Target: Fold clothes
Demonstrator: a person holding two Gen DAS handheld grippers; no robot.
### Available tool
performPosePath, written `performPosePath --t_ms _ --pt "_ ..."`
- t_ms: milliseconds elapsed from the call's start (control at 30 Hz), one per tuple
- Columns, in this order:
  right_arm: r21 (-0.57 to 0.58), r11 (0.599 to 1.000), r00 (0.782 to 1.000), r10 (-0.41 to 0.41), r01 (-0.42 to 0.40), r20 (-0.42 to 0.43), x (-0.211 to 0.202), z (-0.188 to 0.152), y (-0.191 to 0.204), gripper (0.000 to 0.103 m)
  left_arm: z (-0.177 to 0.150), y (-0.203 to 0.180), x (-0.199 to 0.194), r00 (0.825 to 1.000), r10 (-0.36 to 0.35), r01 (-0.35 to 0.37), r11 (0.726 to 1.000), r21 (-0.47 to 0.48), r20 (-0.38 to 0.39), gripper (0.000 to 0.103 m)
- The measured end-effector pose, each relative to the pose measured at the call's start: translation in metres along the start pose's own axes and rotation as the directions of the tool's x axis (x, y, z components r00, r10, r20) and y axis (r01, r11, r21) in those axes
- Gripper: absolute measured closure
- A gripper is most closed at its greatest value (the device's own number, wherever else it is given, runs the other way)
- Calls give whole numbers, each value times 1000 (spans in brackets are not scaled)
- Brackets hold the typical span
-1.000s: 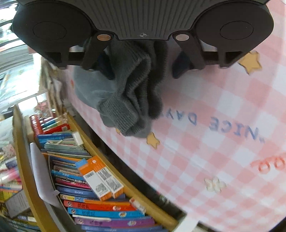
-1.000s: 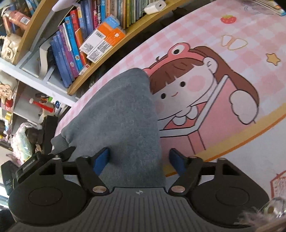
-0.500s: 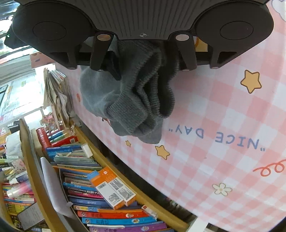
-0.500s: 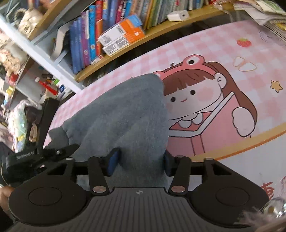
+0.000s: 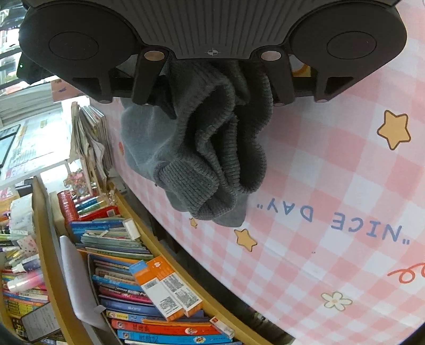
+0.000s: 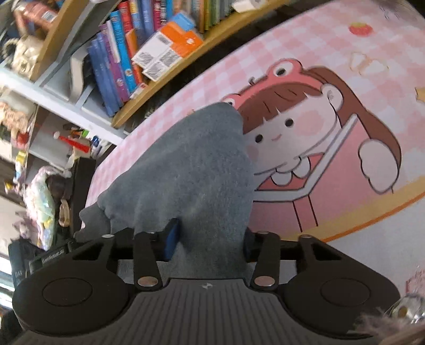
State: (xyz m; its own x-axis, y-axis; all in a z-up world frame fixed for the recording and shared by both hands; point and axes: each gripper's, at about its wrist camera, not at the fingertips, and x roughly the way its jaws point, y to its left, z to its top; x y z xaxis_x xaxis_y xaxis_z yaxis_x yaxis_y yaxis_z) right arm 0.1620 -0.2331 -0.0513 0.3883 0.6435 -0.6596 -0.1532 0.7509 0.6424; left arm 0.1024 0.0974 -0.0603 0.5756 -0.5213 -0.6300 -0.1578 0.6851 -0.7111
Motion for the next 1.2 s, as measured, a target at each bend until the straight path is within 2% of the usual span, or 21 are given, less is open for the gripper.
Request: performPosePath --t_ms 167,367,800,1067,1200 --pt "-105 995 998 5 1 59 -11 4 17 70 6 -12 -8 998 -33 30 998 58 52 54" --pt "-157 987 996 32 -19 83 -10 35 27 70 38 -25 -6 995 -61 52 992 113 80 53" --pt "-175 984 995 30 -13 97 40 118 31 69 111 -36 40 991 -51 33 989 143 120 52" --pt "-172 985 997 26 -14 72 67 140 19 69 126 -27 66 992 -25 9 991 134 120 52" --pt "-164 986 999 -3 11 50 80 143 9 66 127 -20 80 996 -3 -9 993 121 95 52"
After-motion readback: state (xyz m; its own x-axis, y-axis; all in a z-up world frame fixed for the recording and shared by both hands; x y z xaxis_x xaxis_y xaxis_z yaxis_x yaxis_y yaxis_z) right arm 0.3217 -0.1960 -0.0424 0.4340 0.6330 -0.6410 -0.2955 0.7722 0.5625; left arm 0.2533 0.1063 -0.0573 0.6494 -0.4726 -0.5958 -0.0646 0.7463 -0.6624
